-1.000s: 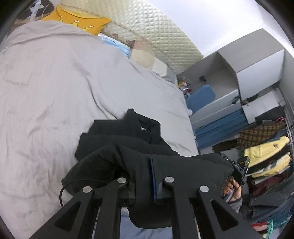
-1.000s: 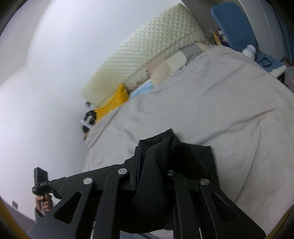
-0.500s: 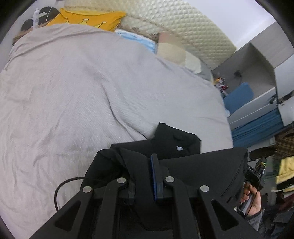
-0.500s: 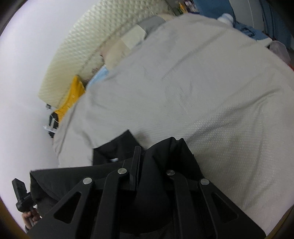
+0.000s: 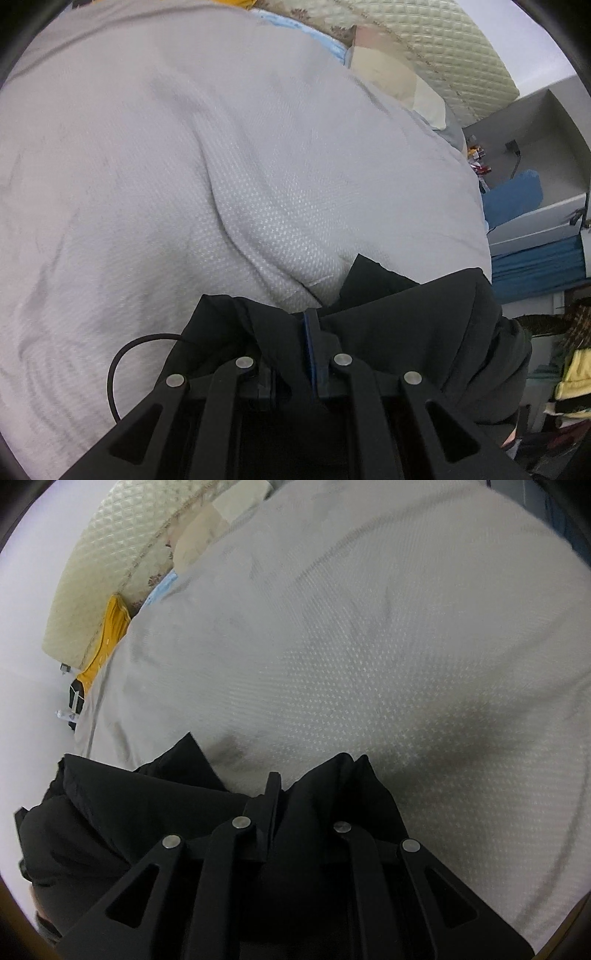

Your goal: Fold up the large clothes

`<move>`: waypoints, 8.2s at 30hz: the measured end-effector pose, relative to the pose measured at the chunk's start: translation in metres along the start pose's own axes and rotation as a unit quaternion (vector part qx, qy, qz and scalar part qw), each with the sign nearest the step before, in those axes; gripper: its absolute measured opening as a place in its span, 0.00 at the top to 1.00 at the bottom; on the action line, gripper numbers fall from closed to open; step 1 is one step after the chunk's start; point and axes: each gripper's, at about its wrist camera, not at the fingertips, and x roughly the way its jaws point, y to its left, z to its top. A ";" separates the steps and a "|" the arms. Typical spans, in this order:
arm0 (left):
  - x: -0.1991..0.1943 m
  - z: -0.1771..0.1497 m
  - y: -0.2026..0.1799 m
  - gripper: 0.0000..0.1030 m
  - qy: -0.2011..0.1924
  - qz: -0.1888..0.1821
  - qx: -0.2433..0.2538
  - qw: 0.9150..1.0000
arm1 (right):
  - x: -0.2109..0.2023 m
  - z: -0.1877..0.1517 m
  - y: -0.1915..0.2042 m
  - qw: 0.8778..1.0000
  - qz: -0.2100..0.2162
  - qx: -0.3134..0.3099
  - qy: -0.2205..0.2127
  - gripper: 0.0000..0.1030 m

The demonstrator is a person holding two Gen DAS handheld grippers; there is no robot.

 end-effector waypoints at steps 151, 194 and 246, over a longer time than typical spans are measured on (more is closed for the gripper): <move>-0.257 -0.373 -0.151 0.01 -0.436 0.110 0.220 0.866 | -0.305 -0.354 0.183 0.858 -0.001 -0.281 -0.430 0.00; -0.190 -0.432 -0.081 0.01 -0.337 0.099 0.246 0.903 | -0.254 -0.453 0.158 0.888 -0.052 -0.274 -0.365 0.00; -0.212 -0.457 -0.089 0.01 -0.367 0.097 0.257 0.889 | -0.264 -0.466 0.162 0.881 -0.065 -0.277 -0.377 0.00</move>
